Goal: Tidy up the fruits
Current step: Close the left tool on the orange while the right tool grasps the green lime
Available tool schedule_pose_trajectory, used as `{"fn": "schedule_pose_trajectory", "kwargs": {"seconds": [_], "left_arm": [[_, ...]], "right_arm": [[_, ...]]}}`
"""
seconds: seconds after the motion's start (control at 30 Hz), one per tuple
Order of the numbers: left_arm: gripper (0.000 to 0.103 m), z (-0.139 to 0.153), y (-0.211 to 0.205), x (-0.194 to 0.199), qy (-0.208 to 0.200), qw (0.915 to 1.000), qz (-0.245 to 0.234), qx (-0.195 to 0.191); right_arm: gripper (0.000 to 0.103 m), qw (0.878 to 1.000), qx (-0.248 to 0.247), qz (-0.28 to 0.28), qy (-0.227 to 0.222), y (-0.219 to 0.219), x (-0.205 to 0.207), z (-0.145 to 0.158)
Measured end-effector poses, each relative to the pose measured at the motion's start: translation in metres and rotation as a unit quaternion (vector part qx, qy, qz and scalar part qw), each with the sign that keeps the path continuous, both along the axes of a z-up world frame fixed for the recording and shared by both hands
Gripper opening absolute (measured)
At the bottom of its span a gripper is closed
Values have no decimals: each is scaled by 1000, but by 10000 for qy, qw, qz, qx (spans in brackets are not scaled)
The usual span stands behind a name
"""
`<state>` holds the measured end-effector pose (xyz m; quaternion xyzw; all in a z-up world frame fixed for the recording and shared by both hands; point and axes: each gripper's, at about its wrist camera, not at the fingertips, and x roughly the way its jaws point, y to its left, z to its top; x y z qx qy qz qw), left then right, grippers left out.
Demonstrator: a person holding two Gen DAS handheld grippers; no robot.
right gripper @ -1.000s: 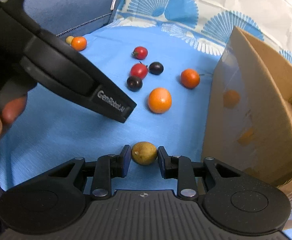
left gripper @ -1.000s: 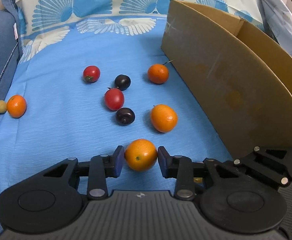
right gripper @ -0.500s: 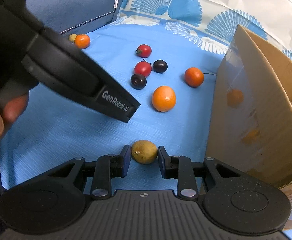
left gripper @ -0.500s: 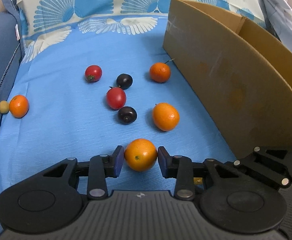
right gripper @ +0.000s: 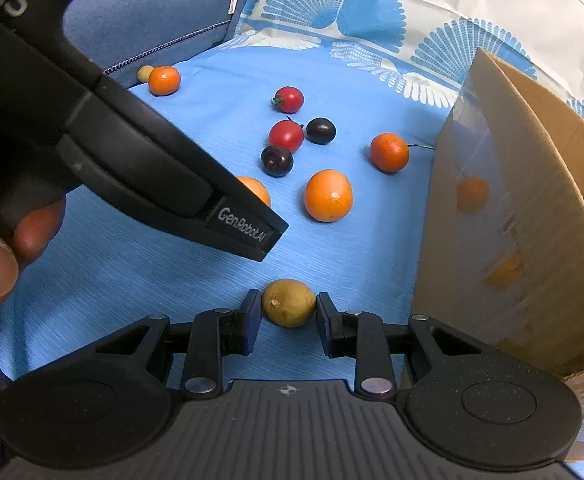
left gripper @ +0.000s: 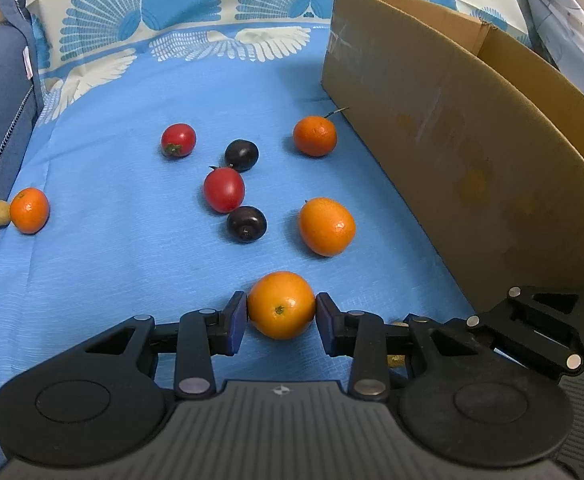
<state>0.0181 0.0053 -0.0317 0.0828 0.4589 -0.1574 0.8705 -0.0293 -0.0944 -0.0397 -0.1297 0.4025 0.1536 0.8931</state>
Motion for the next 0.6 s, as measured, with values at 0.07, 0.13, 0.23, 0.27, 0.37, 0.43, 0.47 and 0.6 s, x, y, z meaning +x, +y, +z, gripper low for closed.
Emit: {"fn": "schedule_pose_trajectory", "kwargs": {"seconds": [0.07,0.13,0.23,0.27,0.37,0.43,0.47,0.6], "left_arm": [[40,-1,-1,0,2,10000,-17,28],[40,-1,-2,0,-14,10000,-26,32],[40,-1,-3,-1,-46,10000,-12,36],[40,-1,-3,-1,-52,10000,-10,40],[40,-1,-3,-2,-62,10000,-27,43],[40,0,-3,-2,-59,10000,-31,40],[40,0,-3,-3,-60,10000,-39,40],[40,0,-4,-3,-72,9999,-67,61]], "right_arm": [[31,10000,-16,13,-4,0,0,-1],[31,10000,-12,19,6,1,0,0],[31,10000,17,12,14,-1,0,-1],[31,10000,18,13,12,-1,0,-1],[32,10000,12,15,2,-1,0,-2],[39,10000,-15,-24,-15,-1,1,-2],[43,10000,-39,-54,-31,-2,1,-2],[46,10000,-10,-93,3,-5,4,-4]]}}
